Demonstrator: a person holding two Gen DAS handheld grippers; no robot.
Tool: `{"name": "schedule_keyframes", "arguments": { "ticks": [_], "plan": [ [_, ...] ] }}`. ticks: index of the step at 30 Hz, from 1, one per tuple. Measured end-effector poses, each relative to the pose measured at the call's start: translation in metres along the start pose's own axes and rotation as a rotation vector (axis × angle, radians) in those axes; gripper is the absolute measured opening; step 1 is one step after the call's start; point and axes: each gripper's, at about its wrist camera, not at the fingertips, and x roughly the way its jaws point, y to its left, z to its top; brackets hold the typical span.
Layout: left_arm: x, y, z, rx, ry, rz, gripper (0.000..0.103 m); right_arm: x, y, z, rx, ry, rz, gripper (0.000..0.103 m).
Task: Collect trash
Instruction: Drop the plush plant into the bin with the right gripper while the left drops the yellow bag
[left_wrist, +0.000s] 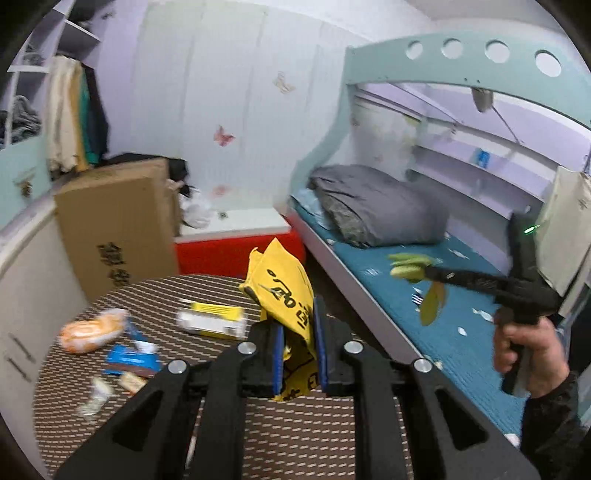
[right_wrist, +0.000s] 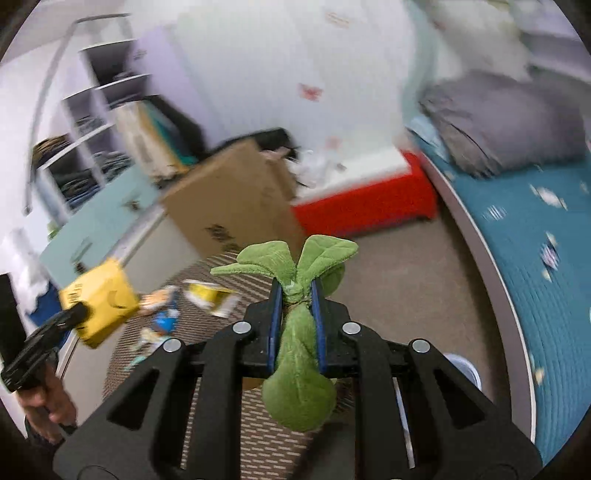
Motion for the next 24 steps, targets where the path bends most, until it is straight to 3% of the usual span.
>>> {"name": "schedule_keyframes", "arguments": {
  "ticks": [7, 13, 14, 15, 16, 17, 20, 24],
  "plan": [
    [0.047, -0.033, -0.013, 0.021, 0.085, -0.062, 0.014, 0.051, -0.101, -0.033, 0.179, 0.149, -0.115, 0.016],
    [0.088, -0.060, -0.017, 0.061, 0.157, -0.088, 0.014, 0.102, -0.159, -0.073, 0.293, 0.261, -0.167, 0.019],
    [0.095, -0.064, -0.018, 0.067, 0.169, -0.094, 0.014, 0.113, -0.170, -0.081, 0.314, 0.280, -0.179, 0.027],
    [0.103, -0.069, -0.019, 0.075, 0.184, -0.100, 0.014, 0.124, -0.179, -0.088, 0.339, 0.299, -0.184, 0.054],
    [0.109, -0.073, -0.020, 0.081, 0.195, -0.106, 0.014, 0.131, -0.187, -0.093, 0.361, 0.311, -0.184, 0.067],
    [0.118, -0.078, -0.021, 0.087, 0.212, -0.115, 0.014, 0.137, -0.196, -0.099, 0.388, 0.318, -0.193, 0.071],
    [0.140, -0.094, -0.025, 0.111, 0.250, -0.142, 0.014, 0.140, -0.216, -0.113, 0.465, 0.322, -0.221, 0.071],
    [0.172, -0.115, -0.029, 0.136, 0.306, -0.186, 0.014, 0.117, -0.222, -0.114, 0.492, 0.261, -0.231, 0.073]
  ]
}}
